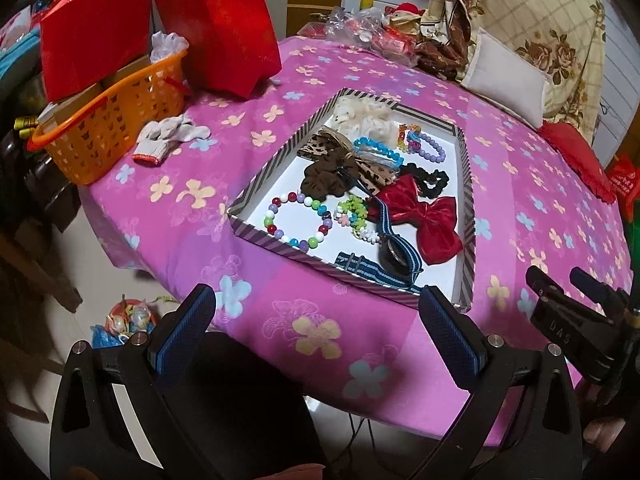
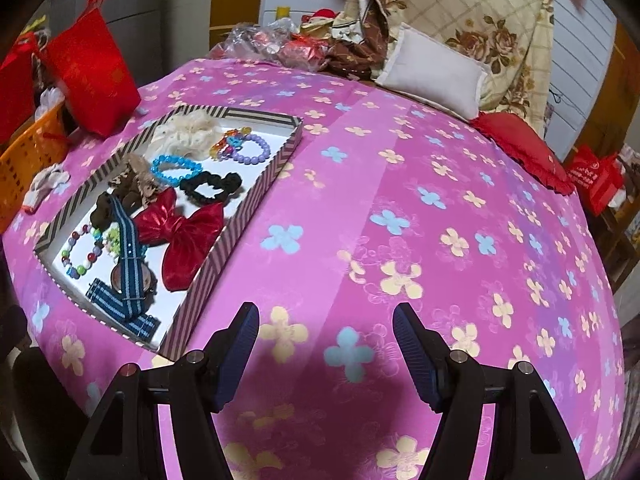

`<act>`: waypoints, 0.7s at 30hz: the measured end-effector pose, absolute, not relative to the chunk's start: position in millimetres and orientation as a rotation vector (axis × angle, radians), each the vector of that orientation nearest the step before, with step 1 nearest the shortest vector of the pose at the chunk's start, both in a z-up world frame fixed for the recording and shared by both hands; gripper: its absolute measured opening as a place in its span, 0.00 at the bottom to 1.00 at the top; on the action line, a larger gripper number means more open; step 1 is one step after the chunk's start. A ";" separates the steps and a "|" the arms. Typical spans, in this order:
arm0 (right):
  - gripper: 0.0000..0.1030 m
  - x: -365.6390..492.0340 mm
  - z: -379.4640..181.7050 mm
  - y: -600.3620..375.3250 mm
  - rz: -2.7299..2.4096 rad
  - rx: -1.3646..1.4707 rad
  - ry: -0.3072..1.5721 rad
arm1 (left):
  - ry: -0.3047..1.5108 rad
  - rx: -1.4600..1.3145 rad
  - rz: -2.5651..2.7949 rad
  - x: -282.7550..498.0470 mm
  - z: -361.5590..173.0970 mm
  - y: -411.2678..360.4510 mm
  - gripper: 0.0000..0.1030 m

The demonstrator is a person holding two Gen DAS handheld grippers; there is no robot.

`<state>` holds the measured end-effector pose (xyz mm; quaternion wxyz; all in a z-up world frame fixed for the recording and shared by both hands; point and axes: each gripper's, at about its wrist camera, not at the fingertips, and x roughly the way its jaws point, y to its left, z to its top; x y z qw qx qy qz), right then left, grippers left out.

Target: Organize jewelry

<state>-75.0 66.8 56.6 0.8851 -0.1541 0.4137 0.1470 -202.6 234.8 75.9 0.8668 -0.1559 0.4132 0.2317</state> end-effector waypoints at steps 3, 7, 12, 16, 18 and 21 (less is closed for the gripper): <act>0.65 -77.4 57.6 67.5 0.305 -0.327 0.855 | 0.860 -0.325 0.483 -202.8 76.3 235.6 0.99; 0.65 -80.5 59.9 67.2 0.308 -0.327 0.850 | 0.853 -0.316 0.478 -204.4 78.9 233.8 0.99; 0.65 -86.0 62.0 64.8 0.319 -0.330 0.842 | 0.843 -0.305 0.473 -206.6 83.6 226.7 0.99; 0.65 -87.8 63.3 58.8 0.315 -0.317 0.844 | 0.843 -0.282 0.467 -205.8 85.9 217.9 0.99; 0.65 -88.9 64.6 55.1 0.319 -0.305 0.845 | 0.843 -0.261 0.468 -204.6 87.5 214.5 0.99; 0.65 -94.2 68.2 45.6 0.306 -0.301 0.825 | 0.843 -0.235 0.485 -202.1 88.8 213.6 0.99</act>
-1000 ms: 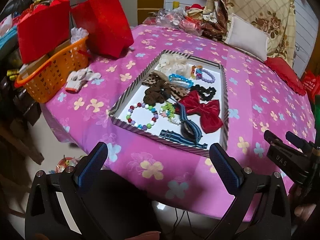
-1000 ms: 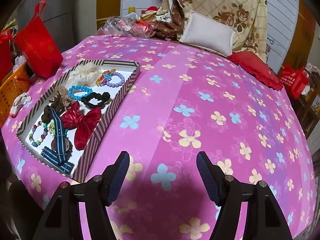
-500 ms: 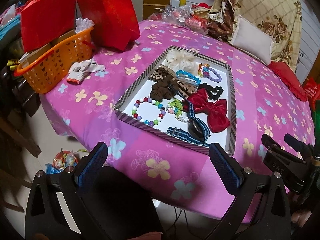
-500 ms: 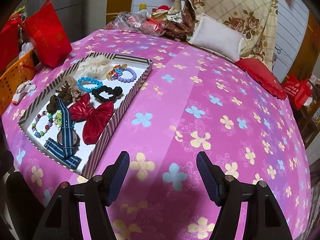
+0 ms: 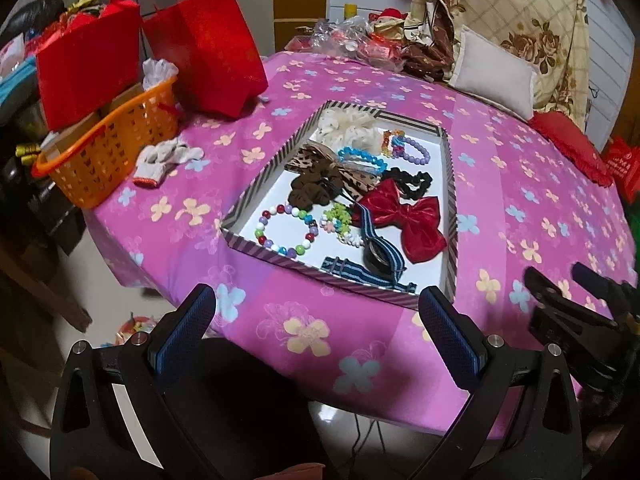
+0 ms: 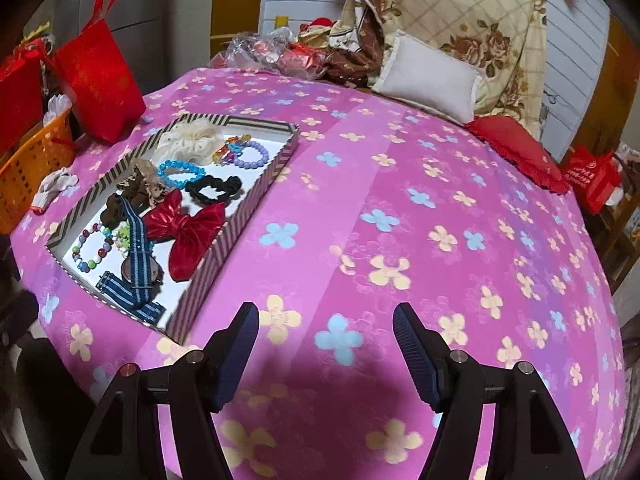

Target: Organize jewelry

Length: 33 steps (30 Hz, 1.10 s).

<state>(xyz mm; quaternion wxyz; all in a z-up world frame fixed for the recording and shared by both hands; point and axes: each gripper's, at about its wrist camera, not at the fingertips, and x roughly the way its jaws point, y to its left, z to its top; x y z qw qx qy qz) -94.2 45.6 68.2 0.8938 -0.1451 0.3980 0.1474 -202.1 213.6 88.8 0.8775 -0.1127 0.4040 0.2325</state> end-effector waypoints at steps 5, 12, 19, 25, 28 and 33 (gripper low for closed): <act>0.66 -99.9 75.1 28.7 0.275 -0.291 0.801 | 0.867 -0.220 0.501 -196.8 84.1 211.1 0.99; 0.68 -107.4 76.6 26.3 0.277 -0.296 0.795 | 0.897 -0.201 0.463 -194.1 75.9 196.4 0.99; 0.68 -118.7 73.5 40.4 0.311 -0.340 0.789 | 0.905 -0.205 0.454 -195.6 71.9 194.5 0.99; 0.68 -121.1 75.6 47.8 0.320 -0.360 0.779 | 0.916 -0.227 0.445 -196.2 66.7 199.7 0.99; 0.68 -120.3 75.5 48.9 0.318 -0.362 0.782 | 0.921 -0.240 0.441 -196.2 64.0 202.0 0.99; 0.69 -118.9 73.1 52.1 0.319 -0.370 0.798 | 0.928 -0.266 0.424 -196.6 59.6 205.3 0.99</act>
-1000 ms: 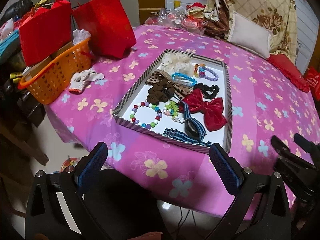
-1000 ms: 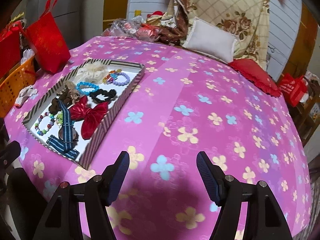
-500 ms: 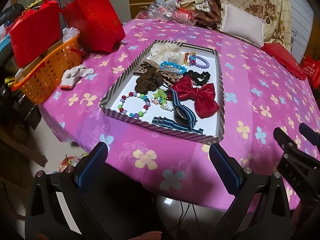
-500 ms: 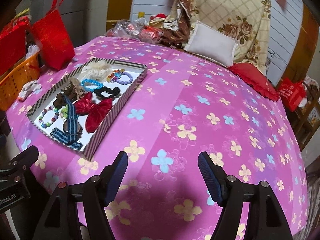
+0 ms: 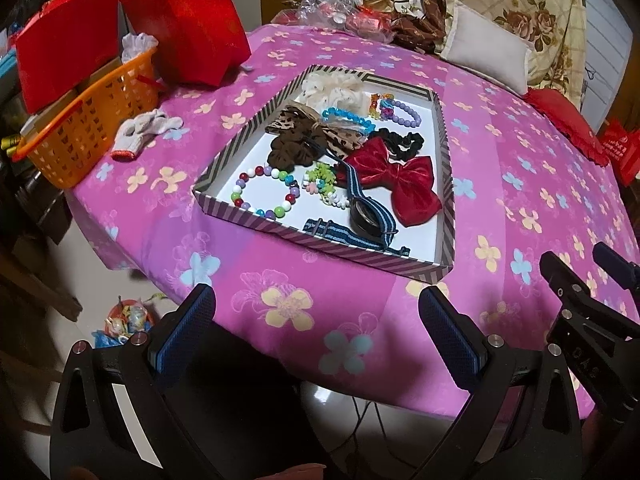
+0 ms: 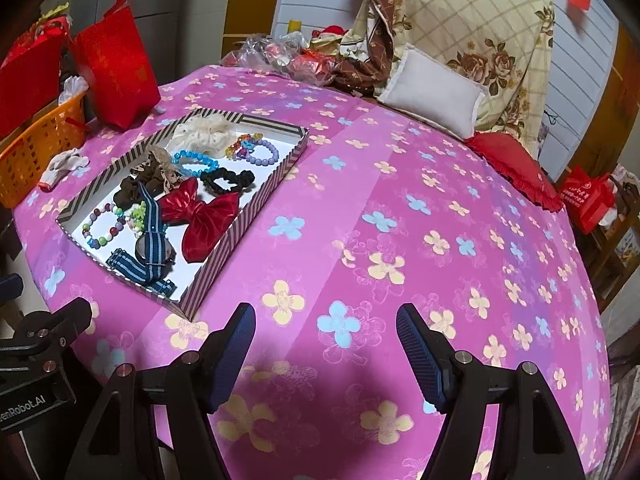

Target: Organize jewelry

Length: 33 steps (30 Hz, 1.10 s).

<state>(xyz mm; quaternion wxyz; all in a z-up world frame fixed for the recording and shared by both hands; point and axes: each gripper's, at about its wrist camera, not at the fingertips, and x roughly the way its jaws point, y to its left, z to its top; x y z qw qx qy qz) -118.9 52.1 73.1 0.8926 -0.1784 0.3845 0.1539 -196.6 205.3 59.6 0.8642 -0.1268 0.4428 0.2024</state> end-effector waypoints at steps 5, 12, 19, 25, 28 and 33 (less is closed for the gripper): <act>0.69 -120.7 71.0 56.3 0.327 -0.383 0.798 | 0.937 -0.291 0.412 -196.1 56.4 207.9 0.99; 0.69 -121.4 67.1 60.0 0.333 -0.397 0.807 | 0.934 -0.311 0.406 -196.8 55.0 210.5 0.99; 0.69 -121.2 66.0 60.9 0.334 -0.399 0.809 | 0.937 -0.320 0.403 -196.7 53.7 211.9 0.99; 0.69 -118.3 71.0 67.8 0.355 -0.405 0.784 | 0.929 -0.325 0.409 -196.6 54.2 213.2 0.99; 0.69 -115.9 79.1 73.4 0.366 -0.408 0.755 | 0.922 -0.323 0.418 -197.5 56.1 215.1 0.99; 0.69 -115.4 87.3 79.7 0.376 -0.404 0.728 | 0.896 -0.328 0.445 -201.5 61.9 222.4 0.99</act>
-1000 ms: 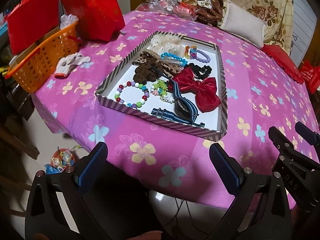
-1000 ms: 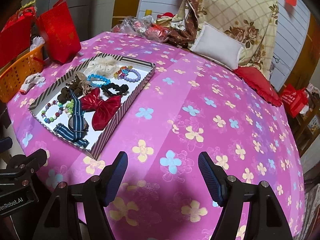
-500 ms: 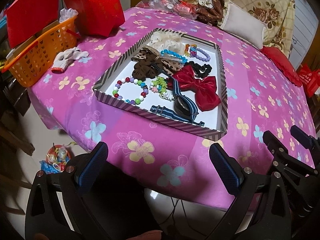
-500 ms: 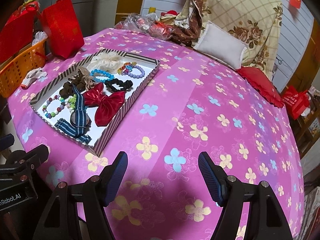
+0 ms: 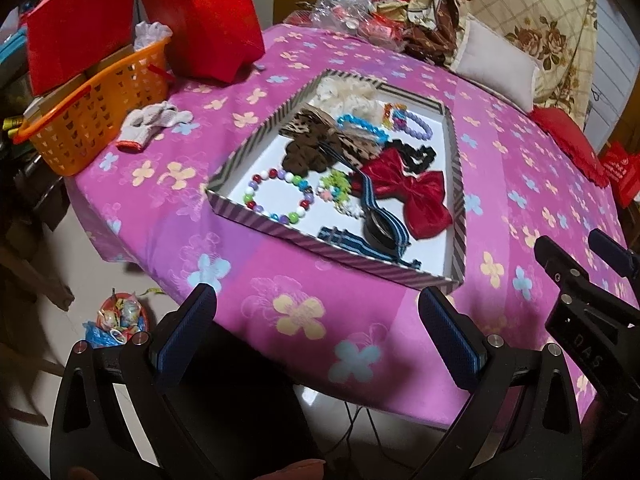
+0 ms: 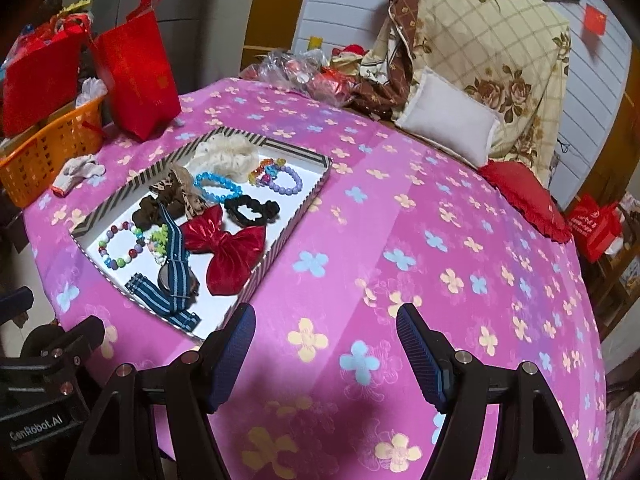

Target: Organize jewelry

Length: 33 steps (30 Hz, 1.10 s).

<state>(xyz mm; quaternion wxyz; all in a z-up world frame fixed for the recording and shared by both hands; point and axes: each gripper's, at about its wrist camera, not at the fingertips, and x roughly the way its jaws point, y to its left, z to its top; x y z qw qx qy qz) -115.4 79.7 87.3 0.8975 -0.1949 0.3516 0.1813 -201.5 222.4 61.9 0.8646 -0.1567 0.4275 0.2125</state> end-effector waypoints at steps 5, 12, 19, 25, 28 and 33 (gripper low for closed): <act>0.69 -115.2 84.5 79.9 0.373 -0.406 0.744 | 0.884 -0.343 0.456 -203.7 63.1 228.9 0.99; 0.69 -115.2 82.0 77.0 0.373 -0.399 0.754 | 0.881 -0.337 0.465 -203.7 63.4 229.0 0.99; 0.69 -116.3 78.8 76.5 0.385 -0.402 0.769 | 0.881 -0.335 0.466 -203.5 64.1 228.7 0.99; 0.69 -118.2 77.2 74.1 0.393 -0.399 0.767 | 0.878 -0.320 0.472 -201.9 67.2 227.7 0.99; 0.69 -117.5 77.4 68.6 0.392 -0.385 0.766 | 0.876 -0.309 0.472 -200.3 70.3 225.6 0.98; 0.69 -112.3 75.6 50.2 0.380 -0.346 0.782 | 0.860 -0.268 0.494 -196.6 77.7 214.0 0.97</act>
